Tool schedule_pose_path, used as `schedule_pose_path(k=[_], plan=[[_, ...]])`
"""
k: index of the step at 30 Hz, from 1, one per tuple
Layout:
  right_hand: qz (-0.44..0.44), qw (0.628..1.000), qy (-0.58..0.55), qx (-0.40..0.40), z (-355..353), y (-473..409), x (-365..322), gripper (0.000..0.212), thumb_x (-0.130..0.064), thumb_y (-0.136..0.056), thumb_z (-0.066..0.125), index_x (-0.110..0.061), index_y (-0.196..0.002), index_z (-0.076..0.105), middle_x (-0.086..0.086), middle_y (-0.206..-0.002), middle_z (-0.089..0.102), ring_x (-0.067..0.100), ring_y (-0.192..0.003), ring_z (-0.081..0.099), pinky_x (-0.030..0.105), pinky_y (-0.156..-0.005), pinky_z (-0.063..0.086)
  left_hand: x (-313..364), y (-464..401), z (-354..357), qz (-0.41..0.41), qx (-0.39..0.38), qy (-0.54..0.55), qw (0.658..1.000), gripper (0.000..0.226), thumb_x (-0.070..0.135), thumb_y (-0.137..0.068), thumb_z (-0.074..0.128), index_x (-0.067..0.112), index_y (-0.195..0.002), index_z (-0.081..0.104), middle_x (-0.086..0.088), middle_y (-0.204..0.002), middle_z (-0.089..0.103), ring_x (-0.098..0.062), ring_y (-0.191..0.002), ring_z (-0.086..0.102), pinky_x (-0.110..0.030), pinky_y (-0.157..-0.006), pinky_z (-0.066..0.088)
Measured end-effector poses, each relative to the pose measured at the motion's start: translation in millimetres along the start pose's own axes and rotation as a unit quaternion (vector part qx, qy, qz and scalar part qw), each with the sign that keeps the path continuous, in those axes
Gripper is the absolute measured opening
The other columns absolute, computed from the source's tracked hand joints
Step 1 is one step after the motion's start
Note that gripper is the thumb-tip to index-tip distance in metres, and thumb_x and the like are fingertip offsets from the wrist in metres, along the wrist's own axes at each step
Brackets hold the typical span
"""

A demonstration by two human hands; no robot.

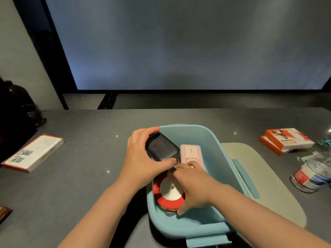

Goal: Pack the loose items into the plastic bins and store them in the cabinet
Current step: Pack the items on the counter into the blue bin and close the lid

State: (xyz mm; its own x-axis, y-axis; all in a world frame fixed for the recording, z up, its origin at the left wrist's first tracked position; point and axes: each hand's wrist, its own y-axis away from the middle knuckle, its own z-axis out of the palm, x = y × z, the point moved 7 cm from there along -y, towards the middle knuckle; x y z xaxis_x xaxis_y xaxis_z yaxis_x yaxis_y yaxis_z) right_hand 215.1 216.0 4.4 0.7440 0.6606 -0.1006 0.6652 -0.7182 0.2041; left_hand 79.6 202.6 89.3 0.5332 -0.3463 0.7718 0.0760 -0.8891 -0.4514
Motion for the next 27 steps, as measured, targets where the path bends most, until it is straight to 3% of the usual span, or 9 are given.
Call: schedule_pose_path(k=[3,5,8,11,13,18,22,24,27], plan=[[0.005,0.998,-0.060,0.007,-5,8,6,0.105,-0.056,-0.052,0.082,-0.025,-0.139,0.033,-0.009,-0.146,0.033,0.013,-0.139,0.022,0.035,-0.113,0.011,-1,-1,7,-0.002,-0.013,0.000,1.000,0.078,0.039,-0.048,0.082,0.037,-0.119,0.050,0.014,-0.117,0.045,0.000,-0.114,0.042,-0.004,-0.089,0.034],[0.018,0.993,-0.111,0.042,-20,21,18,0.105,-0.053,-0.053,0.083,-0.034,-0.140,0.029,-0.014,-0.146,0.030,0.010,-0.138,0.023,0.030,-0.113,0.016,-1,-4,14,0.007,-0.040,-0.017,0.999,0.075,0.044,-0.047,0.079,0.039,-0.116,0.051,0.016,-0.115,0.044,-0.002,-0.114,0.043,-0.013,-0.091,0.038],[0.076,0.979,-0.145,0.124,-49,47,45,0.095,-0.051,-0.063,0.080,-0.037,-0.142,0.028,-0.017,-0.151,0.025,0.007,-0.140,0.020,0.028,-0.113,0.019,-3,-13,34,0.039,-0.153,-0.088,0.984,0.072,0.047,-0.048,0.077,0.038,-0.115,0.053,0.017,-0.113,0.045,-0.003,-0.112,0.041,-0.027,-0.096,0.042],[0.122,0.952,-0.171,0.221,-71,66,60,0.082,-0.043,-0.069,0.079,-0.037,-0.138,0.035,-0.018,-0.142,0.038,0.005,-0.133,0.031,0.026,-0.108,0.025,-10,-15,58,0.065,-0.294,-0.182,0.936,0.075,0.054,-0.050,0.076,0.036,-0.118,0.051,0.016,-0.112,0.043,-0.006,-0.108,0.043,-0.030,-0.096,0.042],[0.136,0.944,-0.172,0.247,-75,69,60,0.076,-0.037,-0.072,0.077,-0.036,-0.137,0.038,-0.017,-0.139,0.043,0.006,-0.131,0.034,0.025,-0.106,0.027,-15,-12,70,0.092,-0.346,-0.259,0.897,0.076,0.059,-0.050,0.075,0.036,-0.118,0.051,0.013,-0.114,0.043,-0.011,-0.103,0.045,-0.029,-0.093,0.040],[0.126,0.939,-0.191,0.257,-69,65,49,0.071,-0.033,-0.073,0.077,-0.035,-0.134,0.041,-0.018,-0.133,0.049,0.005,-0.127,0.040,0.026,-0.104,0.033,-27,-6,80,0.100,-0.382,-0.370,0.841,0.085,0.071,-0.044,0.072,0.035,-0.118,0.051,0.013,-0.119,0.046,-0.018,-0.089,0.044,-0.025,-0.082,0.034],[0.125,0.935,-0.204,0.262,-71,59,44,0.069,-0.033,-0.072,0.077,-0.037,-0.132,0.043,-0.019,-0.130,0.050,0.004,-0.124,0.042,0.023,-0.099,0.034,-33,-5,86,0.110,-0.411,-0.432,0.795,0.094,0.070,-0.044,0.075,0.026,-0.123,0.049,0.006,-0.122,0.052,-0.017,-0.103,0.051,-0.030,-0.094,0.031],[0.125,0.933,-0.205,0.268,-73,57,42,0.068,-0.031,-0.072,0.077,-0.036,-0.131,0.044,-0.019,-0.128,0.050,0.003,-0.123,0.042,0.020,-0.095,0.032,-31,-6,85,0.102,-0.407,-0.421,0.804,0.089,0.067,-0.046,0.076,0.027,-0.121,0.050,0.007,-0.119,0.055,-0.017,-0.103,0.054,-0.033,-0.098,0.033],[0.112,0.937,-0.198,0.263,-77,49,35,0.066,-0.028,-0.072,0.077,-0.034,-0.130,0.046,-0.018,-0.126,0.052,0.004,-0.122,0.042,0.017,-0.093,0.031,-23,-9,70,0.078,-0.337,-0.330,0.878,0.068,0.064,-0.060,0.072,0.030,-0.116,0.056,0.008,-0.113,0.058,-0.017,-0.101,0.054,-0.032,-0.095,0.037]])
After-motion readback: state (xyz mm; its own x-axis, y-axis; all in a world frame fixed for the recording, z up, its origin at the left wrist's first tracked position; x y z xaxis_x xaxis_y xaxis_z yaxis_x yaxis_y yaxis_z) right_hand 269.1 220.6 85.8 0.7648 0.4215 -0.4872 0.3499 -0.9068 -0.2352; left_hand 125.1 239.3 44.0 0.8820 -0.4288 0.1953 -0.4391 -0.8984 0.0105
